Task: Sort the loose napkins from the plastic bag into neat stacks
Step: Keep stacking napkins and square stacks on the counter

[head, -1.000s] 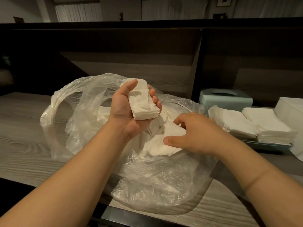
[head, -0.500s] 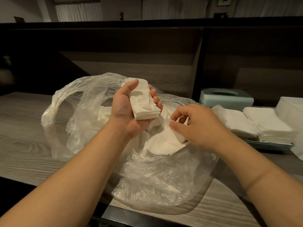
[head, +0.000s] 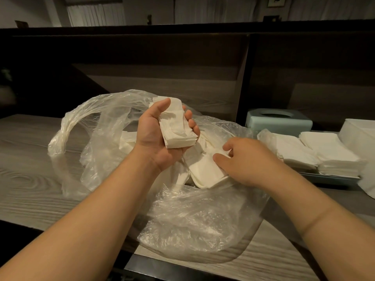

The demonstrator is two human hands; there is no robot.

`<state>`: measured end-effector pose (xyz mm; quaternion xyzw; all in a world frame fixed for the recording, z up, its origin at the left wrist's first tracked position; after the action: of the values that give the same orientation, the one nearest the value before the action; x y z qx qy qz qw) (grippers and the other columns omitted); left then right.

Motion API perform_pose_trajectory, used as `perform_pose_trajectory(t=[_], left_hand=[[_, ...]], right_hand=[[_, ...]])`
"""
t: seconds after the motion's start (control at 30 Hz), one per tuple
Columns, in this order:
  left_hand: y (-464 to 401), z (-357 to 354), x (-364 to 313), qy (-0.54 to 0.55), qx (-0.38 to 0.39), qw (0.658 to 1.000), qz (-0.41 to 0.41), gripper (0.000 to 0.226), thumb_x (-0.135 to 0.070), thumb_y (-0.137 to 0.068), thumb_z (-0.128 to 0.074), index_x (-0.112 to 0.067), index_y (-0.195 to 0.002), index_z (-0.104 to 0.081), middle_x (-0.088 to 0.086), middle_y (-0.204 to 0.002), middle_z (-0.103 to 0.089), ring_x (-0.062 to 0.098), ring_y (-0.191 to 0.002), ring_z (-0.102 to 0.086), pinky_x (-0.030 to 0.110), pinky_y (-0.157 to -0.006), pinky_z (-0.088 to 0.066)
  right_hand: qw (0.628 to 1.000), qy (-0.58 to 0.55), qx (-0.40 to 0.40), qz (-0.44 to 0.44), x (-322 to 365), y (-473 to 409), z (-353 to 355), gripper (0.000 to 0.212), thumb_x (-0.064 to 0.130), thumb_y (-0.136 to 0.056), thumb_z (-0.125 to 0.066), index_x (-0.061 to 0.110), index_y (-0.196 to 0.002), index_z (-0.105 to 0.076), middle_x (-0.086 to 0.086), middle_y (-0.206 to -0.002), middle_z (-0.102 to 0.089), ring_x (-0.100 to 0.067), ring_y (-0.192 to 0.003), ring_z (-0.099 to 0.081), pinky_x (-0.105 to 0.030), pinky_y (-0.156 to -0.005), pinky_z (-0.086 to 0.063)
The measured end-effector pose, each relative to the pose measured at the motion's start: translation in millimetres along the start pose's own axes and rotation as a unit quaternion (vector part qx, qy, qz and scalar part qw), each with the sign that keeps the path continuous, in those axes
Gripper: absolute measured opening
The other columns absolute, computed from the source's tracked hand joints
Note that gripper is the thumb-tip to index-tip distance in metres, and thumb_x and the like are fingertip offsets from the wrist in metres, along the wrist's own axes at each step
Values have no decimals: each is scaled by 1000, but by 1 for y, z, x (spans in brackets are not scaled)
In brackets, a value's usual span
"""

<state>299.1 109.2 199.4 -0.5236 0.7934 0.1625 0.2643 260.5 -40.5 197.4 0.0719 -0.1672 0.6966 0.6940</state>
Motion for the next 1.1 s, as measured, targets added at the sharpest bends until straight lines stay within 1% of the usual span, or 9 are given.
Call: perform_pose_trajectory(t=[0.17,0.27,0.47,0.57,0.67,0.73,0.83,0.9,1.1], left_hand=[[0,0,0,1,0,1000,0,38,-34,-83,-62,-9,-111,-58,7,-91,-60,20,-73,-56,34,-80,-49],[-1,0,0,-3,-2,1000,-2,37,-34,-84,-62,-9,-111,-58,7,-91,-60,21,-73,-56,34,-79,-49],[0,0,0,-3,-1,1000,-4,37,-34,-83,-62,-8,-110,-58,8,-90,-60,21,-73,-56,34,-80,-48],[-1,0,0,-4,1,1000,-4,39,-33,-82,-62,-8,-111,-58,8,-91,-60,21,-73,-56,34,-79,-49],[-1,0,0,-5,1,1000,-4,40,-33,-81,-63,-8,-112,-57,8,-91,-60,21,-73,-56,34,-79,-49],[0,0,0,-4,0,1000,-3,41,-33,-81,-63,-8,-113,-57,8,-91,-60,21,-73,-56,34,-78,-49],[0,0,0,-3,-4,1000,-3,40,-33,-83,-62,-8,-112,-58,8,-91,-60,21,-73,-56,34,-79,-49],[1,1,0,-3,-8,1000,-3,39,-34,-83,-62,-8,-112,-58,8,-91,-61,21,-73,-56,34,-79,-49],[1,1,1,2,-11,1000,2,39,-34,-84,-62,-8,-112,-59,8,-90,-61,20,-73,-57,34,-79,-49]], right_hand=[[999,7,30,-15,-1,2,-4,45,58,-94,-56,21,-117,-68,0,-108,-69,-23,-102,-62,-41,-93,-53],[999,-33,-1,-10,0,2,3,38,45,-95,-63,24,-126,-65,2,-122,-66,-21,-110,-60,-35,-93,-50],[991,-112,-76,17,-1,1,16,8,26,-97,-65,32,-99,-61,9,-98,-65,-7,-86,-58,-22,-68,-44],[987,-131,-93,26,-1,1,19,11,23,-97,-63,32,-92,-61,15,-91,-62,-2,-81,-55,-15,-61,-39],[985,-129,-114,30,-1,1,22,10,25,-97,-64,33,-92,-62,10,-103,-59,-9,-93,-56,-22,-71,-43],[981,-150,-123,28,-1,0,25,7,27,-98,-64,32,-95,-61,8,-104,-60,-9,-92,-57,-24,-73,-44],[983,-164,-78,19,-1,-1,20,12,32,-93,-70,33,-100,-61,15,-93,-61,-3,-80,-55,-18,-62,-42],[990,-134,-49,10,-3,-1,15,21,31,-89,-74,33,-105,-62,15,-96,-60,-2,-79,-54,-19,-63,-43],[985,-161,-64,9,-7,-3,20,23,25,-90,-74,32,-108,-62,10,-97,-66,-6,-84,-59,-20,-65,-42]])
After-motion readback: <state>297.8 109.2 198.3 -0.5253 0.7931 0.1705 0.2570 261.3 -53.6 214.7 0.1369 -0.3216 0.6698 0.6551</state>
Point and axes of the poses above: each hand's wrist, its own y-axis away from the middle knuckle, its own z-axis out of the back of the hand, x = y × z, the point moved 9 cm from there along -y, towards the middle knuckle
